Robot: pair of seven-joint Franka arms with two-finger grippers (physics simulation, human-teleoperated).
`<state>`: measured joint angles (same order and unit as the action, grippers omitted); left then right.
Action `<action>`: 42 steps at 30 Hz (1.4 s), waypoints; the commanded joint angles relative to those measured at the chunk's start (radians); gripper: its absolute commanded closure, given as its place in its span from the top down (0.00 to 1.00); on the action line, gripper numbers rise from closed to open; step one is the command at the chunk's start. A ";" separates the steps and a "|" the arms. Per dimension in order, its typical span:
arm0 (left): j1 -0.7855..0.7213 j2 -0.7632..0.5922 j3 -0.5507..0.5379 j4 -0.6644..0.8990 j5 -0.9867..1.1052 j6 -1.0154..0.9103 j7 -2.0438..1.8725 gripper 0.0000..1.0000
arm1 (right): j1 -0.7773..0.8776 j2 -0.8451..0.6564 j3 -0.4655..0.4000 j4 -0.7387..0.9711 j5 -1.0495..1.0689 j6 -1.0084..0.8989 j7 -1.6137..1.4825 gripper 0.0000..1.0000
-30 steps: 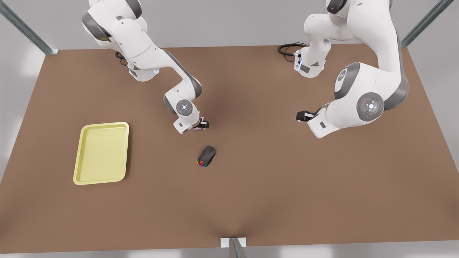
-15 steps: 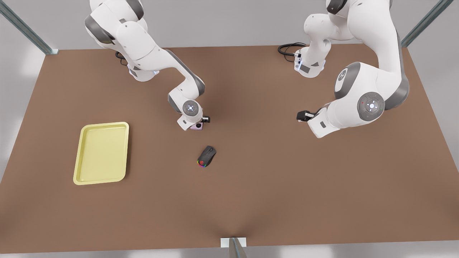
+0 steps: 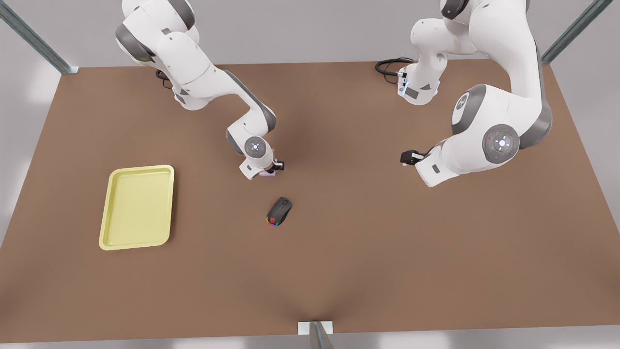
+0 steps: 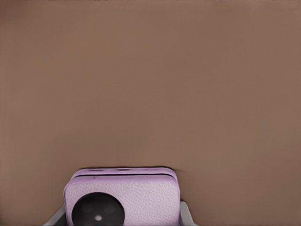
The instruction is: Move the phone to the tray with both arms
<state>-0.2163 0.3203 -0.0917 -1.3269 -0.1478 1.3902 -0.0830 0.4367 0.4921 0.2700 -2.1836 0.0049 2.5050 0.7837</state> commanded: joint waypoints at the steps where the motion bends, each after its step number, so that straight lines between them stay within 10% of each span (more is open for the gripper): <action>1: 0.000 -0.001 0.000 0.000 0.001 0.001 0.008 1.00 | -0.001 -0.004 0.000 0.001 -0.005 0.015 0.000 0.77; 8: -0.001 -0.001 -0.005 0.002 0.001 0.003 0.008 1.00 | -0.079 -0.073 -0.045 0.076 -0.002 -0.080 -0.139 0.71; 13: 0.000 -0.017 -0.008 0.017 -0.001 -0.002 0.006 1.00 | -0.133 -0.009 -0.253 0.211 0.006 -0.124 -0.504 0.72; 24: 0.006 -0.029 0.006 0.043 0.016 -0.022 -0.008 1.00 | -0.608 -0.086 -0.337 0.076 0.004 -0.172 -1.229 0.72; 25: 0.008 -0.029 0.006 0.043 0.016 -0.022 -0.008 1.00 | -0.619 -0.066 -0.338 0.074 0.004 -0.164 -1.232 0.75; 26: 0.009 -0.029 0.006 0.043 0.016 -0.022 -0.008 1.00 | -0.619 -0.064 -0.339 0.071 0.004 -0.163 -1.233 1.00; 31: 0.009 -0.030 0.007 0.043 0.016 -0.025 -0.009 1.00 | -0.610 -0.069 -0.341 0.126 0.004 -0.205 -1.230 1.00; 37: 0.009 -0.033 0.004 0.043 0.131 -0.066 -0.011 1.00 | -0.452 -0.233 -0.318 0.725 -0.046 -0.980 -0.836 1.00; 42: 0.009 -0.026 0.004 0.045 0.155 -0.115 -0.012 1.00 | -0.501 -0.391 -0.163 0.505 -0.039 -0.844 -0.660 1.00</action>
